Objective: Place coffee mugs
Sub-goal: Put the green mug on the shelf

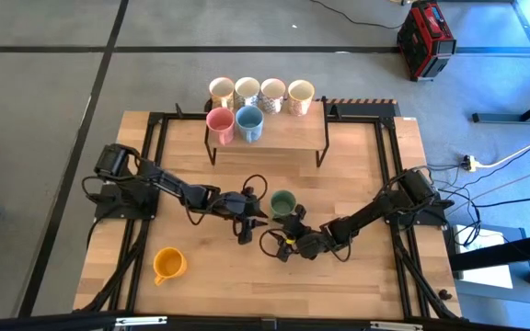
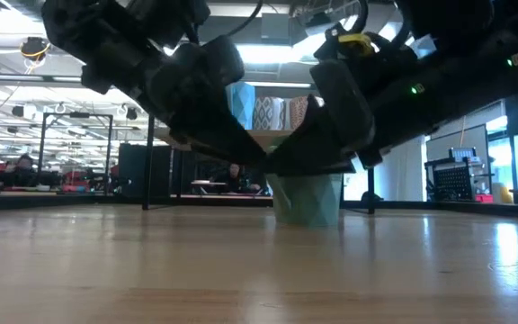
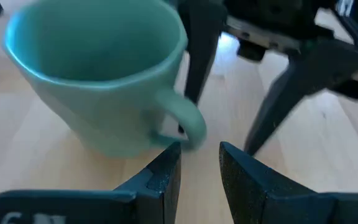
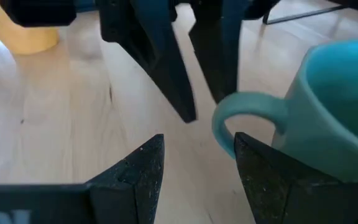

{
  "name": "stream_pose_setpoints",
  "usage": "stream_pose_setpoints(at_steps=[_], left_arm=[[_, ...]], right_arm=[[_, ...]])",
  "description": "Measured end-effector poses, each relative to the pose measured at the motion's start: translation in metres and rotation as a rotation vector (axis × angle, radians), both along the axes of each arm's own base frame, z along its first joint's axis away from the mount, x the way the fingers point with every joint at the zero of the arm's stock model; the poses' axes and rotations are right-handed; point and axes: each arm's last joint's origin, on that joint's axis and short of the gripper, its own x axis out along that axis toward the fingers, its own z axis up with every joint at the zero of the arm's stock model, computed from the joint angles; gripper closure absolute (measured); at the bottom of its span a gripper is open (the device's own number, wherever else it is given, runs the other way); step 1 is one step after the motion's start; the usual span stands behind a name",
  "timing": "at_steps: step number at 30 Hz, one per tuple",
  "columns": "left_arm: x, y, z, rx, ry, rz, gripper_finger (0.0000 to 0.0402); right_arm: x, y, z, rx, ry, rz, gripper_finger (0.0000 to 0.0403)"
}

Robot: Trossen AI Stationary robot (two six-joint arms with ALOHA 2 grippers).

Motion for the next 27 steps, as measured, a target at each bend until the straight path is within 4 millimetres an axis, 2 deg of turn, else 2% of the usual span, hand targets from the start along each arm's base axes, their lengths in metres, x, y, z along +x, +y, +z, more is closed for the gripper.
stream_pose_setpoints(at_steps=[7,15,22,27], left_arm=[[0.005,-0.007,0.009,-0.068,-0.111,-0.101,0.0298],[0.007,-0.008,0.013,-0.073,-0.154,-0.105,0.0298],[0.006,-0.008,0.013,-0.073,-0.149,-0.104,0.0298],[0.002,-0.009,0.009,-0.064,-0.076,-0.108,0.0298]], right_arm=[[0.001,0.0,0.001,-0.013,-0.006,-0.01,0.0217],[0.003,-0.002,0.002,0.002,-0.01,-0.007,0.0219],[0.006,-0.011,0.002,-0.017,-0.002,-0.024,0.0256],[0.006,-0.011,0.002,-0.019,-0.009,-0.031,0.0283]])
